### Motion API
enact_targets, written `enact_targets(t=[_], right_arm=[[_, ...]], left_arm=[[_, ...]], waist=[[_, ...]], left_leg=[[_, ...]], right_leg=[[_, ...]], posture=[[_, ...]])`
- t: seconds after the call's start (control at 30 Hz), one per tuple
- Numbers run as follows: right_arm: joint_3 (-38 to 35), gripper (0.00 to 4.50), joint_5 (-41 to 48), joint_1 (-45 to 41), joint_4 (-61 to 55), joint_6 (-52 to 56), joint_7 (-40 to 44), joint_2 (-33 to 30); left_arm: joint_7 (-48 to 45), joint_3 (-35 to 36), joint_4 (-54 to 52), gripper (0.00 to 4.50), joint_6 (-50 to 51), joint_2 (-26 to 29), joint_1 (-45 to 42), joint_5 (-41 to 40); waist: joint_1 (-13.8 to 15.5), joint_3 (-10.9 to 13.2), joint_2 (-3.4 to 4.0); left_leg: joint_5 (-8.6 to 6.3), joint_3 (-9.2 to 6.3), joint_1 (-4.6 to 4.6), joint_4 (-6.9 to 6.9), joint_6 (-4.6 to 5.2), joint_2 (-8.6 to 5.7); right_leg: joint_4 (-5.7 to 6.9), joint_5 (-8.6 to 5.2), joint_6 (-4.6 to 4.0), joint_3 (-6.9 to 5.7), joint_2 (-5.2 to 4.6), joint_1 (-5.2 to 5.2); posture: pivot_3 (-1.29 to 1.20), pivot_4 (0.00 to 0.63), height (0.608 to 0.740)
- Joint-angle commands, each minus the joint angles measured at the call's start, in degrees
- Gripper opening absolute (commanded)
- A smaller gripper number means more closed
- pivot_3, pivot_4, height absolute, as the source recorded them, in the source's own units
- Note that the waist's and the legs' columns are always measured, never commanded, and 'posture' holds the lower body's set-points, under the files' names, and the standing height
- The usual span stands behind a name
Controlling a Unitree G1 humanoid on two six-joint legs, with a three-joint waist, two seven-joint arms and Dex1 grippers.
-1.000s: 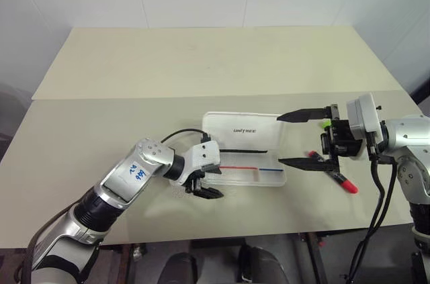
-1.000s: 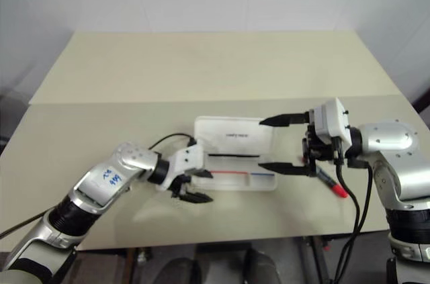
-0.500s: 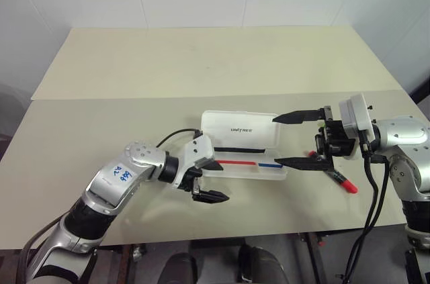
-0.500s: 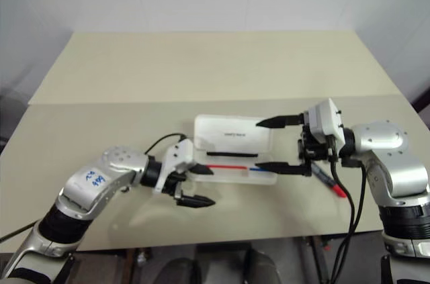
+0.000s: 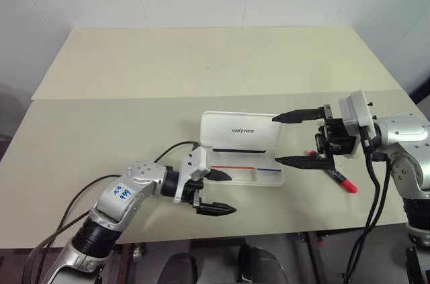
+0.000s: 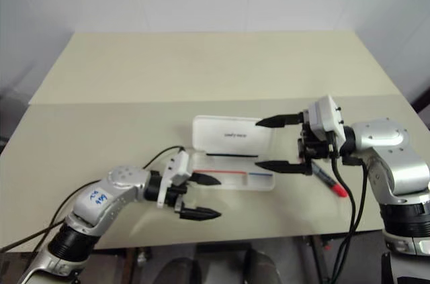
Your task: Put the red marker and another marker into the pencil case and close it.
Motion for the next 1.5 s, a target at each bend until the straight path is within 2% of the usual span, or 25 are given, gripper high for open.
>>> enact_targets(t=[0.03, 0.2, 0.4, 0.73, 0.93, 1.2, 1.33, 1.5], right_arm=[[-1.89, 4.5, 1.07, -0.61, -1.68, 0.16, 0.38, -1.36], [-3.39, 4.5, -0.62, 0.57, 3.22, -0.71, -0.18, -2.31], [-5.08, 4.5, -3.46, 3.67, 9.57, -0.05, -2.25, -4.16], [-5.29, 4.5, -10.3, 10.71, 16.14, -2.66, -5.33, -6.86], [-6.61, 4.5, -13.97, 16.52, 21.43, -5.74, -10.67, -5.23], [-9.0, 4.5, -16.88, 21.6, 25.88, -9.42, -18.99, -3.34], [-9.32, 3.6, -16.08, 23.43, 26.34, -10.14, -18.69, -2.22], [-9.01, 1.81, -15.03, 23.1, 25.09, -10.75, -19.25, -0.5]], left_arm=[[-1.63, 1.85, 0.68, 4.41, -4.81, -0.74, 0.17, -1.19], [-3.58, 7.54, 0.59, 4.41, -9.59, -1.72, -1.06, -5.26], [-3.84, 13.46, -3.78, 4.46, -6.64, 0.41, -1.59, -11.51], [-2.21, 21.9, -13.5, 4.46, -0.74, 10.63, -1.26, -18.86], [-4.51, 27.34, -11.89, 4.46, -2.6, 18.41, 2.48, -17.0], [-5.31, 32.21, -9.95, 4.46, -5.14, 21.45, 6.9, -16.79], [-5.63, 32.69, -9.53, 4.5, -6.13, 21.88, 7.4, -16.65], [-5.78, 32.73, -8.63, 4.5, -7.56, 21.55, 7.16, -16.44]], waist=[[-0.01, 0.0, 0.0], [0.03, 0.0, 0.0], [-0.09, 0.0, -0.01], [-0.09, 0.0, -0.01], [-0.08, 0.0, 0.01], [-0.09, 0.02, 0.05], [-0.1, -0.04, -0.05], [-0.17, -0.12, -0.19]], left_leg=[[0.0, 0.0, 0.0, 0.0, 0.0, 0.0], [0.0, 0.0, -0.01, 0.0, 0.0, 0.0], [0.0, 0.0, -0.01, -0.02, 0.0, 0.0], [0.0, 0.0, 0.0, -0.04, 0.0, 0.01], [0.0, 0.01, 0.01, -0.05, 0.0, 0.01], [0.0, 0.06, 0.03, -0.14, -0.01, 0.02], [0.0, 0.05, 0.06, -0.14, -0.01, 0.02], [0.0, 0.05, 0.08, -0.11, -0.01, 0.0]], right_leg=[[0.0, 0.0, 0.0, 0.0, 0.0, 0.0], [-0.01, 0.0, 0.0, -0.01, -0.01, 0.0], [-0.01, 0.0, 0.0, -0.04, -0.02, 0.01], [-0.04, 0.0, 0.0, 0.0, 0.0, 0.01], [-0.05, 0.0, 0.0, 0.0, 0.01, 0.01], [-0.12, -0.01, 0.0, 0.02, 0.03, 0.0], [-0.11, -0.01, 0.0, 0.03, 0.02, 0.05], [-0.08, 0.02, -0.01, 0.08, 0.0, 0.07]], posture=[[0.0, 0.15, 0.74], [0.0, 0.15, 0.74], [0.0, 0.15, 0.74], [0.0, 0.15, 0.74], [0.0, 0.15, 0.74], [0.0, 0.15, 0.74], [0.0, 0.15, 0.74], [0.0, 0.15, 0.74]])
